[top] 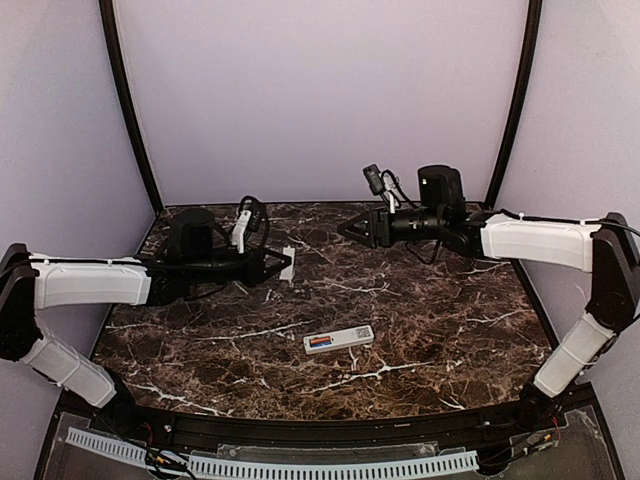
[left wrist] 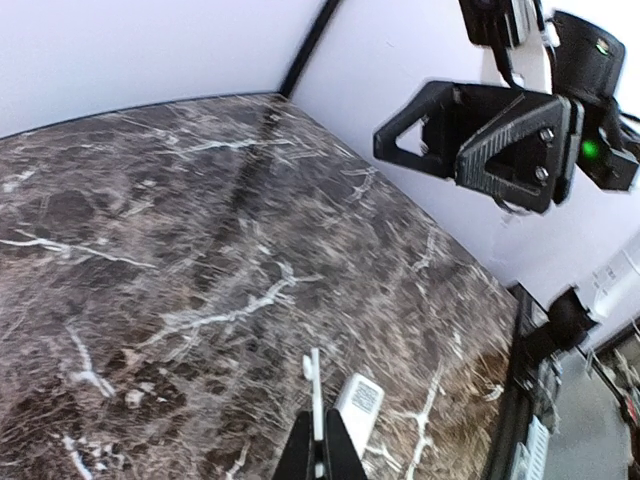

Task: Load the batteries into the remote control
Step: Pass from the left arm to the right

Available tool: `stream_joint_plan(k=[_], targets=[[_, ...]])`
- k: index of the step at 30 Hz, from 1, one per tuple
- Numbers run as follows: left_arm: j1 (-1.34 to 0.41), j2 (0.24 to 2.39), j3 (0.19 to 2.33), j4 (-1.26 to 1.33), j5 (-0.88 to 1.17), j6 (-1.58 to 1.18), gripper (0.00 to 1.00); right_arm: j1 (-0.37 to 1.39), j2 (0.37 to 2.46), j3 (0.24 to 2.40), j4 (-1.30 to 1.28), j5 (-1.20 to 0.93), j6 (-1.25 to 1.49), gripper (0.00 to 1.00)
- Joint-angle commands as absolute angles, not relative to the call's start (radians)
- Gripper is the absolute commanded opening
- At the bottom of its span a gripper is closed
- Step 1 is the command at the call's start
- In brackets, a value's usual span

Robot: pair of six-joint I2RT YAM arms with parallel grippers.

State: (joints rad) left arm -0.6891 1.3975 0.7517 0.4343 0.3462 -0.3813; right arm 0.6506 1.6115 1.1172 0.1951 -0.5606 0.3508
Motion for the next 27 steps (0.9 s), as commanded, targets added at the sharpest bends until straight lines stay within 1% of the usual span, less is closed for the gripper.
stream_joint_plan(k=[1,3,4,6,9,12,17,19,21,27], targets=[[-0.674,1.437,0.838,0.233,0.774,-0.257,0.0,0.663,1.574,1.09,0.103,-0.912,0.211,0.47],[-0.676,1.459,0.859,0.234,0.874,-0.253,0.0,0.678,1.571,1.095,0.071,-0.953,0.19,0.47],[-0.679,1.463,0.864,0.228,0.905,-0.247,0.0,0.688,1.576,1.102,0.049,-0.945,0.188,0.45],[-0.697,1.471,0.899,0.159,0.911,-0.186,0.0,0.706,1.595,1.119,0.022,-0.964,0.188,0.37],[-0.72,1.506,0.971,0.027,0.912,-0.09,0.0,0.731,1.633,1.139,0.004,-1.0,0.186,0.34],[-0.726,1.533,0.997,0.007,0.932,-0.071,0.0,0.76,1.657,1.154,-0.026,-1.027,0.169,0.33],[-0.739,1.563,1.015,0.005,0.957,-0.055,0.0,0.784,1.685,1.175,-0.071,-1.046,0.135,0.27],[-0.741,1.572,1.023,-0.02,0.956,-0.051,0.0,0.784,1.689,1.18,-0.075,-1.059,0.129,0.23],[-0.742,1.58,1.03,-0.027,0.956,-0.048,0.0,0.788,1.694,1.184,-0.076,-1.068,0.124,0.17],[-0.741,1.588,1.039,-0.024,0.96,-0.049,0.0,0.792,1.721,1.183,-0.083,-1.094,0.117,0.08]])
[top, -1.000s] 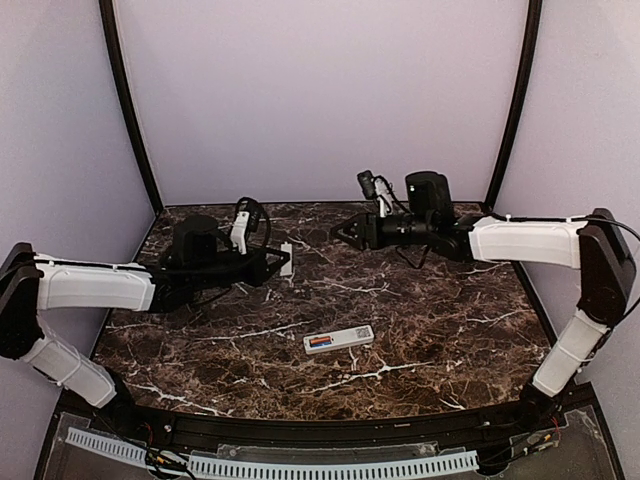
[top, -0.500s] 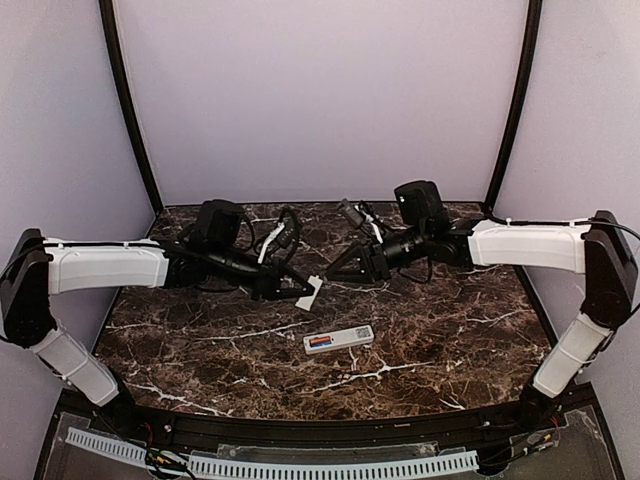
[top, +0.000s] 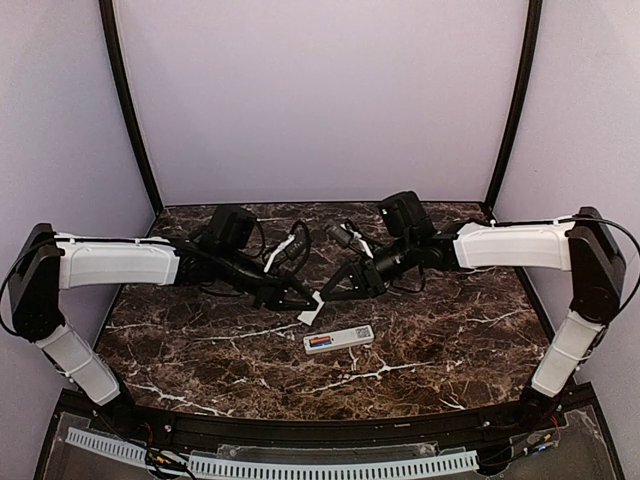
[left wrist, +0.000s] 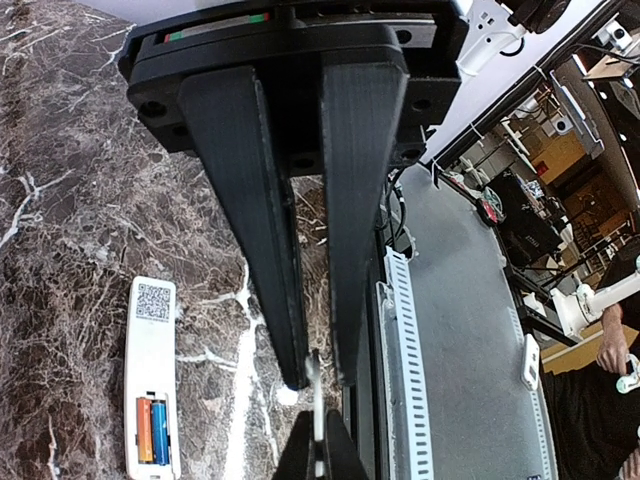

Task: Load the batteries into the remote control
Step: Pass from the left arm to the right, then pass from the right arm to the left

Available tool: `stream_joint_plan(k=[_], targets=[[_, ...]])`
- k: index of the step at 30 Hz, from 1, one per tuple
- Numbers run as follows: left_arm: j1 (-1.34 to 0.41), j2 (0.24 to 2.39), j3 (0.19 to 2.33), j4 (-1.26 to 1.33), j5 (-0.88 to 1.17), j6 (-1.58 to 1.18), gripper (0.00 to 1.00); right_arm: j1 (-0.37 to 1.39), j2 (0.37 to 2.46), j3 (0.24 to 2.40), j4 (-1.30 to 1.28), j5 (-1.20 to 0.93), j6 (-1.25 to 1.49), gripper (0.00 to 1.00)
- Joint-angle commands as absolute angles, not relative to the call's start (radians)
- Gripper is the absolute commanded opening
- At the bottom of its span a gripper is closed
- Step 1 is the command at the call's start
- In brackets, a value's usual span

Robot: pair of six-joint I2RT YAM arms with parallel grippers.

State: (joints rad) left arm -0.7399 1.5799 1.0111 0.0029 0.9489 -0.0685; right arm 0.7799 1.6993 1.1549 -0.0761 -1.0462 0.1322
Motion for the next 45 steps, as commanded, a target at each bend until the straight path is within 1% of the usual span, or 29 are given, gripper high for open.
stream_joint_plan(k=[1,3,4,5,6,7,8,9,10,11,12,13,15,17,18,21,24,26,29,31,38,43,45], targets=[[-0.742,1.592,1.039,-0.024,0.962,-0.049,0.0,0.792,1.723,1.184,-0.083,-1.098,0.116,0.06],[-0.742,1.596,1.045,-0.031,0.965,-0.047,0.0,0.792,1.725,1.186,-0.083,-1.099,0.116,0.0],[-0.741,1.598,1.049,-0.036,0.964,-0.041,0.01,0.793,1.724,1.185,-0.083,-1.098,0.119,0.0],[-0.741,1.597,1.05,-0.041,0.954,-0.04,0.03,0.792,1.722,1.184,-0.079,-1.092,0.124,0.0],[-0.741,1.591,1.045,-0.036,0.932,-0.043,0.15,0.791,1.717,1.176,-0.069,-1.08,0.137,0.0],[-0.741,1.586,1.039,-0.029,0.918,-0.048,0.22,0.789,1.713,1.171,-0.053,-1.067,0.154,0.0],[-0.737,1.569,1.019,0.003,0.904,-0.065,0.37,0.784,1.707,1.159,-0.022,-1.053,0.181,0.0],[-0.735,1.558,0.989,0.027,0.87,-0.075,0.43,0.773,1.696,1.13,0.024,-1.04,0.222,0.0],[-0.726,1.528,0.971,0.08,0.836,-0.106,0.53,0.759,1.681,1.102,0.093,-1.032,0.276,0.0],[-0.72,1.511,0.928,0.113,0.822,-0.124,0.57,0.735,1.668,1.067,0.164,-1.018,0.34,0.0],[-0.706,1.475,0.905,0.18,0.784,-0.169,0.63,0.717,1.654,1.029,0.244,-0.998,0.399,0.0],[-0.698,1.457,0.853,0.219,0.767,-0.216,0.66,0.702,1.643,0.99,0.338,-0.98,0.47,0.0],[-0.662,1.392,0.769,0.396,0.726,-0.304,0.68,0.668,1.63,0.912,0.528,-0.931,0.608,0.0],[-0.646,1.37,0.686,0.501,0.709,-0.41,0.66,0.644,1.63,0.829,0.737,-0.894,0.746,0.0],[-0.633,1.369,0.664,0.6,0.712,-0.447,0.66,0.637,1.636,0.797,0.837,-0.875,0.811,0.0],[-0.626,1.418,0.599,0.769,0.726,-0.604,0.61,0.633,1.677,0.738,1.08,-0.827,0.969,0.0],[-0.626,1.49,0.565,1.016,0.746,-0.751,0.59,0.636,1.747,0.711,1.302,-0.804,1.112,0.0],[-0.628,1.539,0.556,1.134,0.753,-0.832,0.57,0.641,1.789,0.707,1.428,-0.791,1.181,0.0],[-0.632,1.604,0.557,1.285,0.761,-0.931,0.54,0.657,1.837,0.712,1.501,-0.77,1.235,0.0],[-0.642,1.63,0.57,1.321,0.767,-0.957,0.51,0.67,1.854,0.728,1.504,-0.774,1.238,0.0],[-0.669,1.695,0.6,1.338,0.749,-0.991,0.45,0.693,1.869,0.751,1.522,-0.782,1.25,0.0],[-0.668,1.711,0.587,1.337,0.725,-1.004,0.43,0.695,1.864,0.755,1.524,-0.79,1.253,0.0],[-0.668,1.714,0.587,1.335,0.724,-1.005,0.4,0.696,1.869,0.762,1.521,-0.798,1.252,0.0]])
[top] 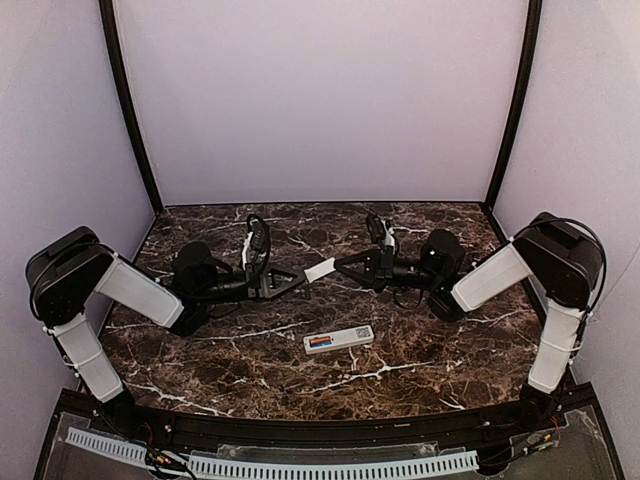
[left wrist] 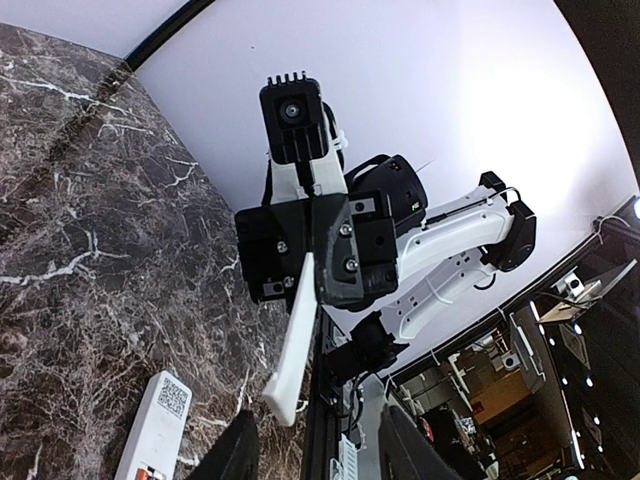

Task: Load the batteries into the remote control
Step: Pass from the right arm to the left

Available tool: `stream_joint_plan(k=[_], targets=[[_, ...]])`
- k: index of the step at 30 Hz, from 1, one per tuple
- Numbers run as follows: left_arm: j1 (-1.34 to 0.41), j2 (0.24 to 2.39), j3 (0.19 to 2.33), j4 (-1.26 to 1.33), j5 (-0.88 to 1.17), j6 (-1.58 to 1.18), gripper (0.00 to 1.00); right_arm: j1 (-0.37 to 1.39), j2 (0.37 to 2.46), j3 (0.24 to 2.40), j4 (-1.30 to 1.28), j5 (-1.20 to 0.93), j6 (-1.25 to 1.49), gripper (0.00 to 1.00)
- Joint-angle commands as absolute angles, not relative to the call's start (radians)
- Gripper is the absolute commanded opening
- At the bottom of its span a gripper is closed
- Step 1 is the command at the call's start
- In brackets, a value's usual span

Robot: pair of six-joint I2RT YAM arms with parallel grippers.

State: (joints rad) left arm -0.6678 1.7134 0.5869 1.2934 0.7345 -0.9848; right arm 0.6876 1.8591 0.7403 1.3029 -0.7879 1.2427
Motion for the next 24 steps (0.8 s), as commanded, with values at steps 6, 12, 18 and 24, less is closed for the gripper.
stream_joint_plan(k=[6,12,18,24], targets=[[-0.679,1.526,0.623,0.854,0.601,-0.657,0.61,0.696,1.82,0.743,1.363,-0.755,1.196,0.0],[-0.741,1.322,0.736,0.243,0.358,-0.041,0.75,0.702,1.795,0.733,1.292,-0.728,1.183,0.0],[-0.835,1.314,0.787,0.16,0.238,0.252,0.85,0.726,1.841,0.736,1.354,-0.727,1.231,0.0],[-0.901,1.386,0.873,0.073,0.116,0.4,0.77,0.739,1.849,0.724,1.367,-0.713,1.251,0.0]])
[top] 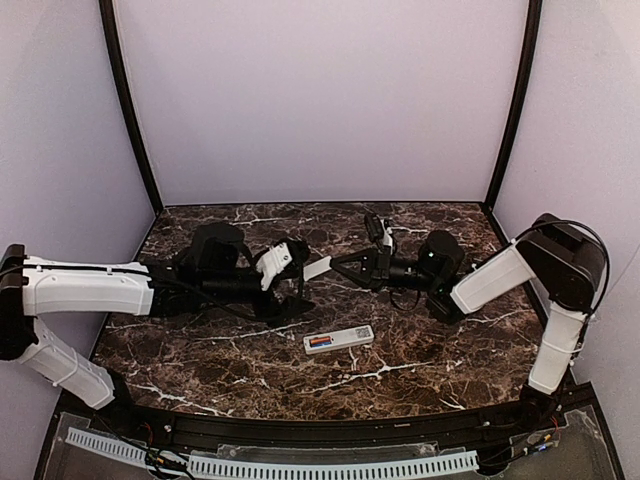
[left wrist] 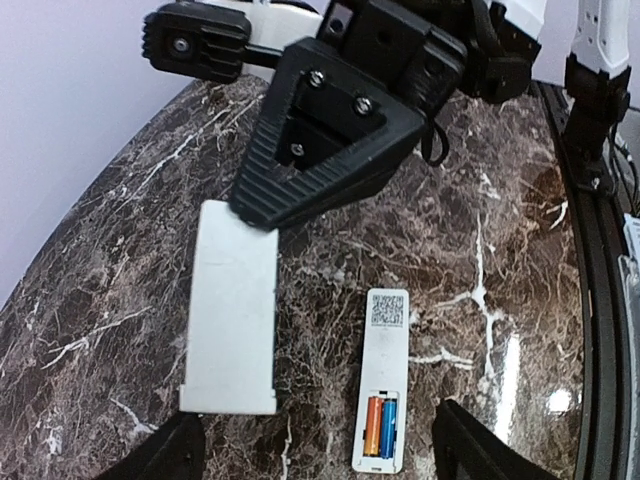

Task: Load the batteries into the remote control
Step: Pass from the right arm to the left

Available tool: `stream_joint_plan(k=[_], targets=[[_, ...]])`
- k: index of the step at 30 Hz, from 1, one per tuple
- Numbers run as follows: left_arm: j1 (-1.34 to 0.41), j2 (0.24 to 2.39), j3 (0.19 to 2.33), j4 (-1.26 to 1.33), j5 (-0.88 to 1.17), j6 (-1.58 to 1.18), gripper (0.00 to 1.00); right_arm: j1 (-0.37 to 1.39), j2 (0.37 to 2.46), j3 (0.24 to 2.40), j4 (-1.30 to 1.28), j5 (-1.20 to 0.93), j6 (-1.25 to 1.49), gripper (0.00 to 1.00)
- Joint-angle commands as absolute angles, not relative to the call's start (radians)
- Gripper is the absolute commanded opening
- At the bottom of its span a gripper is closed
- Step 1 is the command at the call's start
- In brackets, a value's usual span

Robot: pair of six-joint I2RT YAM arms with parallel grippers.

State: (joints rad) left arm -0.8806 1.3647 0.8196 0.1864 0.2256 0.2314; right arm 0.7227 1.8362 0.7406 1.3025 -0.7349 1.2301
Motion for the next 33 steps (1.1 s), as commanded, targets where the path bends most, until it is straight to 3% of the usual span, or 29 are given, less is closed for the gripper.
stream_joint_plan(k=[1,8,17,24,33], targets=[[-0.904,1.389,0.88,0.072,0.094,0.407,0.74,0.74,1.85,0.718,1.368,-0.709,1.256,0.0],[-0.915,1.412,0.901,0.082,0.015,0.45,0.68,0.744,1.878,0.702,1.406,-0.699,1.302,0.0],[-0.921,1.456,0.946,0.066,0.061,0.452,0.62,0.745,1.897,0.71,1.431,-0.696,1.32,0.0],[-0.924,1.484,0.967,0.052,0.062,0.435,0.47,0.745,1.916,0.709,1.465,-0.696,1.343,0.0],[-0.925,1.519,0.993,0.016,0.051,0.436,0.46,0.746,1.919,0.709,1.478,-0.694,1.352,0.0]])
